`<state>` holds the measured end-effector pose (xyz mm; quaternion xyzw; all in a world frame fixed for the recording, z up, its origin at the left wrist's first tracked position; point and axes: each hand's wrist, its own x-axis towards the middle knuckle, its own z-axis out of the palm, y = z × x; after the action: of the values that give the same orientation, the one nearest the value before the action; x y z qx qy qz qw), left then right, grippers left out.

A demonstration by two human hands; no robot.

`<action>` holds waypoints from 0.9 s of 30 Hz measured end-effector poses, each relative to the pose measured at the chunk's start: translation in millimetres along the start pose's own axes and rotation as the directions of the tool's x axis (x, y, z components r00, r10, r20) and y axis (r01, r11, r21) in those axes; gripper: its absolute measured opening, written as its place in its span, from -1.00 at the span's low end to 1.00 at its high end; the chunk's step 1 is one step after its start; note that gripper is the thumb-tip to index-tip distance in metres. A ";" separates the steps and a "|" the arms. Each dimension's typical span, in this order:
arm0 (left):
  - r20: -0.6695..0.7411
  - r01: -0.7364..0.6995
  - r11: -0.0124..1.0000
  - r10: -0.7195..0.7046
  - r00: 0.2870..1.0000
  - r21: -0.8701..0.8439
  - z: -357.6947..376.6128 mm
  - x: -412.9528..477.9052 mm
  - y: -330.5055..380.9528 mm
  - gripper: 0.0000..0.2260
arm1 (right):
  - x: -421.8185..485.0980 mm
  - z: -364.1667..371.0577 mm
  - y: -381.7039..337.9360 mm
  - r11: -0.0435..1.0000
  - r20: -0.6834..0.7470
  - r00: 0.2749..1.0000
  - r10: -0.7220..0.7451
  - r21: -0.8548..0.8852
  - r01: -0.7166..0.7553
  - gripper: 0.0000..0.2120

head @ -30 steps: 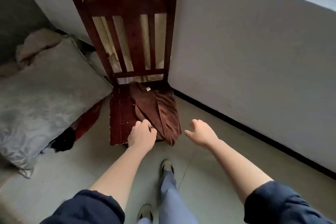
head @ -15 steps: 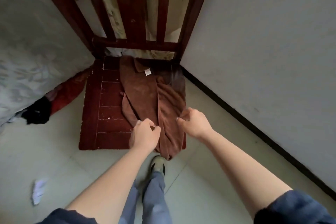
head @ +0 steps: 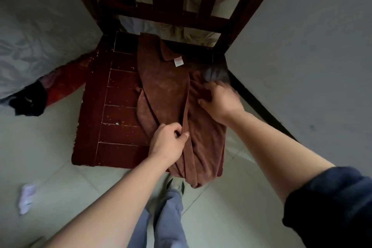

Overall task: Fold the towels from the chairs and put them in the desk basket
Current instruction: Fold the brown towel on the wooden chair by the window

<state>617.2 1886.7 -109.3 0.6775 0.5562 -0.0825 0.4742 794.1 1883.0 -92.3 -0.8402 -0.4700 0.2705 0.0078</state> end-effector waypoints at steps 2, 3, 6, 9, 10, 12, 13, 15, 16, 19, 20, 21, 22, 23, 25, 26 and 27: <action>0.067 0.127 0.922 -0.110 0.992 -0.365 -15.2 -5.0 -10.1 -0.82 | -2.6 5.2 -4.7 0.999 -0.027 0.999 -0.032 -0.015 0.031 -0.80; 0.118 0.218 0.811 -0.183 0.976 -0.543 -26.0 -9.8 -14.2 -0.85 | -5.3 5.0 -6.9 0.999 -0.046 0.999 -0.026 0.031 0.027 -0.82; 0.134 0.302 0.515 -0.337 0.932 -0.802 -65.0 -20.8 -32.6 -0.89 | -13.5 -5.4 -8.0 0.949 -0.104 0.983 0.152 0.293 -0.116 -0.83; -0.013 0.198 0.396 -0.470 0.883 -0.896 -99.9 -23.6 -55.4 -0.90 | -21.0 -16.8 0.3 0.829 -0.127 0.914 0.386 0.482 -0.283 -0.77; -0.052 0.169 0.382 -0.506 0.861 -0.909 -109.9 -24.2 -61.6 -0.88 | -25.0 -19.2 3.4 0.795 -0.123 0.890 0.439 0.513 -0.322 -0.75; -0.109 0.158 0.396 -0.572 0.813 -0.904 -121.3 -27.1 -73.7 -0.83 | -36.8 -18.4 8.5 0.754 -0.061 0.867 0.495 0.527 -0.393 -0.74; -0.127 0.173 0.421 -0.594 0.794 -0.890 -123.3 -29.6 -78.9 -0.83 | -43.7 -14.1 10.5 0.754 -0.014 0.869 0.495 0.504 -0.421 -0.75; -0.122 0.238 0.456 -0.629 0.767 -0.858 -118.8 -37.1 -90.9 -0.86 | -60.7 -1.7 10.5 0.779 0.092 0.880 0.466 0.429 -0.458 -0.75; -0.095 0.286 0.455 -0.650 0.754 -0.843 -113.9 -41.6 -96.8 -0.87 | -69.3 5.0 9.4 0.785 0.145 0.879 0.454 0.402 -0.471 -0.75; 0.038 0.435 0.426 -0.678 0.734 -0.793 -98.3 -54.2 -108.6 -0.82 | -88.8 22.0 7.9 0.732 0.266 0.854 0.447 0.439 -0.520 -0.77; 0.077 0.472 0.432 -0.670 0.739 -0.768 -94.4 -57.3 -110.7 -0.83 | -92.4 26.1 8.2 0.713 0.290 0.847 0.445 0.457 -0.532 -0.78; 0.095 0.490 0.454 -0.654 0.751 -0.744 -91.6 -58.6 -112.8 -0.86 | -94.7 29.3 9.2 0.696 0.302 0.845 0.442 0.478 -0.535 -0.79; 0.099 0.491 0.480 -0.634 0.767 -0.727 -90.8 -59.2 -114.1 -0.91 | -95.7 31.0 10.6 0.671 0.306 0.844 0.441 0.512 -0.536 -0.78; 0.092 0.478 0.501 -0.615 0.783 -0.721 -90.9 -58.6 -115.0 -0.97 | -94.6 32.5 12.5 0.636 0.309 0.840 0.447 0.551 -0.541 -0.78; 0.070 0.436 0.521 -0.581 0.811 -0.734 -95.1 -59.6 -113.9 -0.95 | -95.4 28.4 11.6 0.593 0.309 0.838 0.450 0.599 -0.539 -0.78; 0.055 0.410 0.528 -0.563 0.825 -0.744 -99.1 -60.7 -110.5 -0.93 | -96.6 24.2 9.8 0.602 0.297 0.846 0.442 0.601 -0.526 -0.76; 0.026 0.377 0.537 -0.550 0.835 -0.755 -105.0 -61.8 -105.4 -0.92 | -97.0 18.8 7.4 0.611 0.261 0.857 0.443 0.612 -0.502 -0.73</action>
<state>463.1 1914.9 -71.5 0.2600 0.7485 0.0980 0.6021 751.3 1797.3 -66.9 -0.8630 -0.1044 0.4459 0.2134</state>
